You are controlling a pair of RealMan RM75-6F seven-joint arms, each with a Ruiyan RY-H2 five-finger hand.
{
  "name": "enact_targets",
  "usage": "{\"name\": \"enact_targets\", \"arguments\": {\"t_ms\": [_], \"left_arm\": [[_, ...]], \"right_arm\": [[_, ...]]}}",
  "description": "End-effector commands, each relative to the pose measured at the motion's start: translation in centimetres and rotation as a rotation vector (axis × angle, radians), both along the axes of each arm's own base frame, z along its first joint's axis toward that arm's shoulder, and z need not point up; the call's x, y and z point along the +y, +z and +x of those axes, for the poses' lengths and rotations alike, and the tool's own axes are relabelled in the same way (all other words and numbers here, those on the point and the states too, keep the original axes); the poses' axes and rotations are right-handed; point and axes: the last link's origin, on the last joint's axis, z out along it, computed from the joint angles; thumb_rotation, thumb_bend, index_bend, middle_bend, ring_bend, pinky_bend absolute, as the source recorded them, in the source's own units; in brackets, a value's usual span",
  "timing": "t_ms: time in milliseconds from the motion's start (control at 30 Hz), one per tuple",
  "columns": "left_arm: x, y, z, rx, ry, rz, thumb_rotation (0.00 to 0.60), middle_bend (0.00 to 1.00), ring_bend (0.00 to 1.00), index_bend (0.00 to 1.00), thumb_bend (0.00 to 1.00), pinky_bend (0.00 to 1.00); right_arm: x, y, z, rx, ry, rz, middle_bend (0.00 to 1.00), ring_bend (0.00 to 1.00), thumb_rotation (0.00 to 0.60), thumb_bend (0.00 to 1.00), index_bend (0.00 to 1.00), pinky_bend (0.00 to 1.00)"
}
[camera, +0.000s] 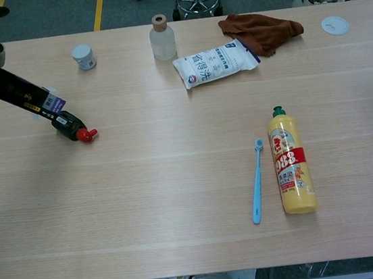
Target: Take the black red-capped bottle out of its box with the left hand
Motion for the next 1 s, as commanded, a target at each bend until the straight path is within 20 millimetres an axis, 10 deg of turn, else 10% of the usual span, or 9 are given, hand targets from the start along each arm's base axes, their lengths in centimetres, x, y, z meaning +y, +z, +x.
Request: {"name": "enact_targets", "arguments": {"t_ms": [33,733,1000], "left_arm": [[-0.5,0.2,-0.7,-0.130,0.125,-0.042,0.600,0.00,0.00,0.53,0.13,0.01],[-3.5,-3.1,-9.0,-0.552,0.662,-0.211,0.600,0.00,0.00,0.51,0.13,0.01],[-3.8,-2.9,-9.3,-0.588,0.672,-0.232,0.600,0.00,0.00,0.28,0.13,0.01]], "right_arm": [[0.0,-0.1,0.0,0.001,-0.001,0.002,0.44,0.34,0.600,0.46,0.55,0.32],[0.1,0.0,0.0,0.005,-0.010,0.000,0.44,0.33,0.600,0.46,0.55,0.32],[0.2,0.0,-0.2,0.004,-0.019,0.001,0.44,0.34,0.600,0.46,0.55,0.32]]}}
